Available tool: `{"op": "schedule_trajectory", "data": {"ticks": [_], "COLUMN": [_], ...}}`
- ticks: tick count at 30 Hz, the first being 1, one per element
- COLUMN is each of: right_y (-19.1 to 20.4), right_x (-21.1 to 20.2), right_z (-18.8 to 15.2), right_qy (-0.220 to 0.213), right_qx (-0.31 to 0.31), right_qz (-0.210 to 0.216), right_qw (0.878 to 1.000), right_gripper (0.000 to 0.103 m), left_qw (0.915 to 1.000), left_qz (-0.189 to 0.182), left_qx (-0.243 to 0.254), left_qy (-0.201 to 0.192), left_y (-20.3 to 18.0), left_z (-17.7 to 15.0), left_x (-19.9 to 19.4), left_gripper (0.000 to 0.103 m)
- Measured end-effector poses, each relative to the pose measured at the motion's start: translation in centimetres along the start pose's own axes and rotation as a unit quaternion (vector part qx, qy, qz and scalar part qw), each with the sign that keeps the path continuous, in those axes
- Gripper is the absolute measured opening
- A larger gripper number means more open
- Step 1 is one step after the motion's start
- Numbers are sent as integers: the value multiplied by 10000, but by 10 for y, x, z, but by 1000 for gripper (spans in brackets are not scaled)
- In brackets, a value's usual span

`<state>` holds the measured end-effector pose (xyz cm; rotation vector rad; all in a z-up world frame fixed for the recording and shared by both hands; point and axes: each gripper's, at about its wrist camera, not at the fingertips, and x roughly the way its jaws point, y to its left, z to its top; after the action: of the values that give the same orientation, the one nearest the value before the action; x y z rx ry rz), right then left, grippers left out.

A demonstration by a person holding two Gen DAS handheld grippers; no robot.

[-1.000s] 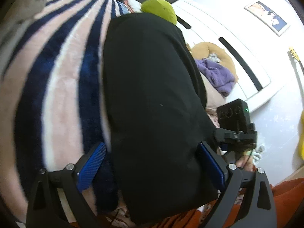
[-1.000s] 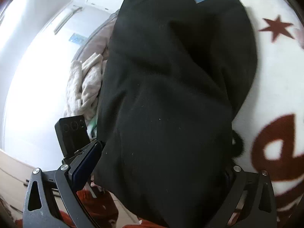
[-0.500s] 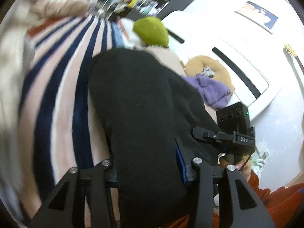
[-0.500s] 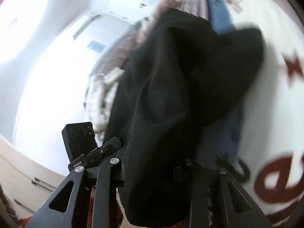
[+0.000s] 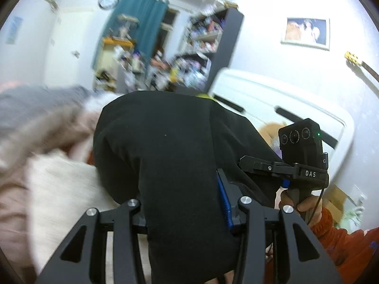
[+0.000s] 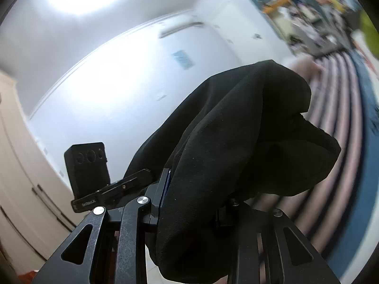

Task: Fold large clothes
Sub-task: 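Lift the coat bundle with both grippers and carry it toward the grey duvet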

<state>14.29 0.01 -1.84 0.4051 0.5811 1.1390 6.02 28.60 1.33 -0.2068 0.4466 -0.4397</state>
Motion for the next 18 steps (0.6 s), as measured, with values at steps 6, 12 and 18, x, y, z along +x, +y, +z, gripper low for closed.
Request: {"op": "schedule_trajectory", "data": {"ticks": [6,12,18], "right_y": [51,34,9], "right_x": [102,207,249], "right_z": [31,-13,-55], "right_qy": [285,1375,1779], "right_qx": [-601,-293,57], "right_qz": [382,196,89], "right_qw": [9971,9899,9840], "right_gripper": [23,23,24], "left_qw": [9955,9827,9805], "left_qz": [892,1547,1358], "left_qx": [-200,-910,-1324], "left_qy": [-241,461,506], "left_y": [70,147,187], "left_z": [17,-32,-69], "left_x": [-68,-65,-56], "left_gripper": [40,40,43]}}
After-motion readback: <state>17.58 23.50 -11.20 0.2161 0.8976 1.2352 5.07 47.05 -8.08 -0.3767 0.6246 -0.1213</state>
